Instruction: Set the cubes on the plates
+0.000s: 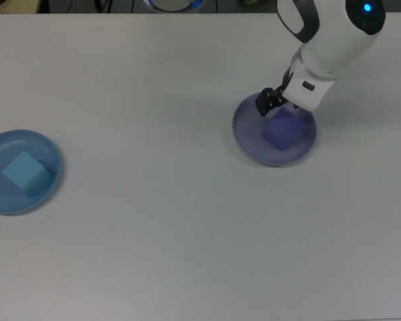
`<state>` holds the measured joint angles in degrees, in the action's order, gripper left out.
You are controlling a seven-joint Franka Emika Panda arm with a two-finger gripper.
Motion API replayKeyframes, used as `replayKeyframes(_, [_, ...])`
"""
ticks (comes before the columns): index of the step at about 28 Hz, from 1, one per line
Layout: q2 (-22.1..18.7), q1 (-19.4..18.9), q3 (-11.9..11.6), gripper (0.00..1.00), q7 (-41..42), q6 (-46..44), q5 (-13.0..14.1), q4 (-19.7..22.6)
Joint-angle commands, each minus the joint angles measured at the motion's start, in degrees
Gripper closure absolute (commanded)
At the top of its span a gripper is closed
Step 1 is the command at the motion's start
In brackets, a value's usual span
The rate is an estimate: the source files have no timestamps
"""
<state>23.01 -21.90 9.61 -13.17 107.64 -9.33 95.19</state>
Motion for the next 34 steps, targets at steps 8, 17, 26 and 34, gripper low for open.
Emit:
replayKeyframes(8, [-10.95, 6.07, -1.08, 0.0, -6.25, -13.5, 0.37, -0.27])
replayKeyframes(17, [-18.08, 16.78, -1.17, 0.0, -5.81, -26.49, -0.33, -7.64])
replayKeyframes(26, [-21.78, 24.44, -1.61, 0.0, 4.73, -26.34, 3.61, -8.27])
replayKeyframes(34, [-21.25, 27.7, -2.05, 0.0, 8.52, -13.95, 7.58, -5.98])
